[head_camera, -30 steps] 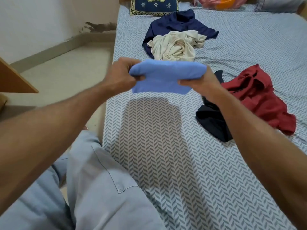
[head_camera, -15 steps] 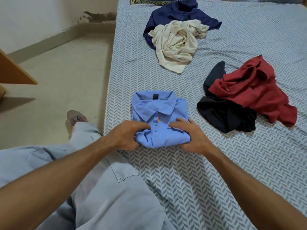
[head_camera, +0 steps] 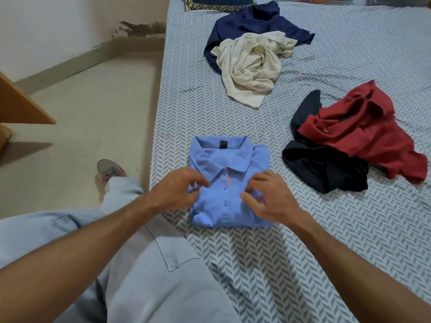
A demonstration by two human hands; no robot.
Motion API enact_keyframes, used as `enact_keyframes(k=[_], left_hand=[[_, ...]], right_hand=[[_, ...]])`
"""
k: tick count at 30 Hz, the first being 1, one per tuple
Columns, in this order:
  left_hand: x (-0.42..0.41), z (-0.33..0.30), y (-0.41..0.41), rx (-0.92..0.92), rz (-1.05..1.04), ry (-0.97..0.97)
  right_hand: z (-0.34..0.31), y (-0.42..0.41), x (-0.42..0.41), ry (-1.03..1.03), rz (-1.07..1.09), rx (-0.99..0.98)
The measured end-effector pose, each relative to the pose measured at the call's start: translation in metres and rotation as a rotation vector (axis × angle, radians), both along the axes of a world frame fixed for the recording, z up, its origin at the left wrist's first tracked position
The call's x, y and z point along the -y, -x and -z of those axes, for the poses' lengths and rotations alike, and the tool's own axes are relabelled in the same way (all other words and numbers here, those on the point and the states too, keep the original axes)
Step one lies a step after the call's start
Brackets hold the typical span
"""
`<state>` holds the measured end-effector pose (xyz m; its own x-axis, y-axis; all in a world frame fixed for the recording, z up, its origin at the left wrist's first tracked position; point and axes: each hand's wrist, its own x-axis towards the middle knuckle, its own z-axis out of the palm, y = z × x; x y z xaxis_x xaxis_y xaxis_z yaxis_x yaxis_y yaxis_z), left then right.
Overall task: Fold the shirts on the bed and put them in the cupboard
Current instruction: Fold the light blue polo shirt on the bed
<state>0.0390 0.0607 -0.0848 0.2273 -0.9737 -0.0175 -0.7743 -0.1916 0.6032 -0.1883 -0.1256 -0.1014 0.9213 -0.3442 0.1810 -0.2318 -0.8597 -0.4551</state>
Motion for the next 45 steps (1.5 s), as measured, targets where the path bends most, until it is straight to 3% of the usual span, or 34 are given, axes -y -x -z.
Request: enact_keyframes(k=[4,9,12,17,21,25,27,31,37,45], left_hand=[[0.041,-0.006,-0.032,-0.008,-0.174,-0.027],[0.084,-0.010,-0.062,0.119,-0.010,-0.247],[0.100,-0.009,-0.067,0.210,0.031,-0.321],[0.107,-0.006,-0.064,0.163,-0.003,-0.168],[0.105,0.007,-0.055,0.124,-0.018,-0.131],[0.092,0.021,-0.052,0.087,-0.096,-0.025],[0.086,0.023,-0.050,0.043,-0.170,0.012],[0.078,0.020,-0.044,-0.138,-0.460,-0.034],[0.071,0.020,-0.038,-0.415,-0.608,-0.080],[0.069,0.020,-0.037,-0.426,-0.688,-0.077]], right_hand=[[-0.020,-0.073,-0.003,-0.032,0.162,0.004],[-0.018,-0.129,-0.009,-0.034,0.274,-0.390],[-0.012,-0.129,-0.008,-0.058,0.309,-0.492],[-0.007,-0.105,-0.006,-0.092,0.484,-0.311],[0.002,-0.095,-0.009,-0.150,0.431,-0.341],[-0.001,-0.089,0.005,-0.315,0.607,-0.011],[0.000,-0.086,0.026,-0.353,0.727,-0.045],[0.004,-0.084,0.055,-0.557,0.822,-0.296],[0.009,-0.085,0.062,-0.697,0.910,-0.169],[0.018,-0.063,0.054,-0.613,0.865,-0.013]])
